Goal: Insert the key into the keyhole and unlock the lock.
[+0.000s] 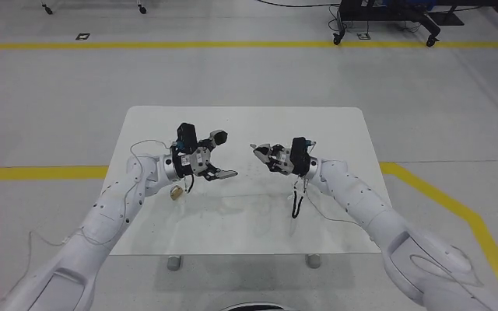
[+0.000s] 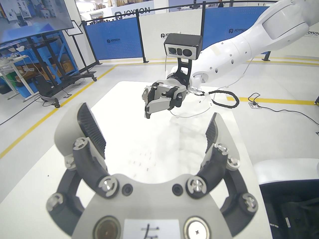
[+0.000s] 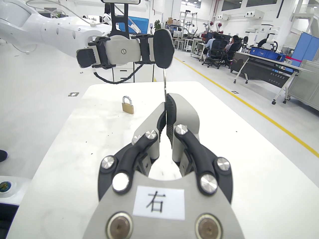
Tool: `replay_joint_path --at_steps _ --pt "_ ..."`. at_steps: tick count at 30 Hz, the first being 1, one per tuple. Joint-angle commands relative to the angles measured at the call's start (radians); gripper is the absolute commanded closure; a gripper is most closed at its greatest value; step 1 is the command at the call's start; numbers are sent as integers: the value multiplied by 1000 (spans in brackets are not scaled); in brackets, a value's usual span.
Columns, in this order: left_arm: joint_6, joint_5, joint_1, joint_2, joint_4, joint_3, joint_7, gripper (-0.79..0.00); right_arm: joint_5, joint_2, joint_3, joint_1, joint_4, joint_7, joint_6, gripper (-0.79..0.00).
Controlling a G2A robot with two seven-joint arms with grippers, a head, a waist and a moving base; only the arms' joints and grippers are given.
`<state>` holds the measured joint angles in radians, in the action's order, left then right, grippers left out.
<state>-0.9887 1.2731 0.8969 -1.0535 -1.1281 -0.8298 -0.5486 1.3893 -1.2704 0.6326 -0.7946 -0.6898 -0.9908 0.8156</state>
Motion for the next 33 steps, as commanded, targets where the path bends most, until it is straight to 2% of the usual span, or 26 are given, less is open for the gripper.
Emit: replay_joint_path --at_steps 1,3,6,8,10,13,16,23,26,33 --pt "3 -12 12 2 -7 -11 20 -785 1 18 25 -4 -5 9 22 0" --pt "-24 -25 12 3 -10 -15 12 -785 2 40 52 -15 -26 23 37 0" --pt "-24 -37 -3 2 -30 27 -38 -773 16 81 94 -48 -80 48 61 0" --pt "-24 -42 -28 1 -26 74 -80 -739 21 107 123 -77 -129 63 77 0" --pt "-24 -35 -63 -1 -2 118 -95 -643 29 128 145 -106 -188 87 101 0" --pt "-24 -37 -107 -10 35 180 -125 -600 41 150 175 -139 -247 114 121 0" --pt "-24 -40 -143 -20 76 226 -154 -533 32 158 192 -160 -295 159 127 0" --pt "-24 -9 -202 -41 124 310 -209 -465 -5 160 206 -181 -372 263 127 0" --pt "-24 11 -222 -45 142 341 -246 -391 -26 159 212 -185 -384 293 128 0" --pt "-24 -4 -249 -52 147 387 -259 -305 -73 154 223 -185 -376 331 145 0"
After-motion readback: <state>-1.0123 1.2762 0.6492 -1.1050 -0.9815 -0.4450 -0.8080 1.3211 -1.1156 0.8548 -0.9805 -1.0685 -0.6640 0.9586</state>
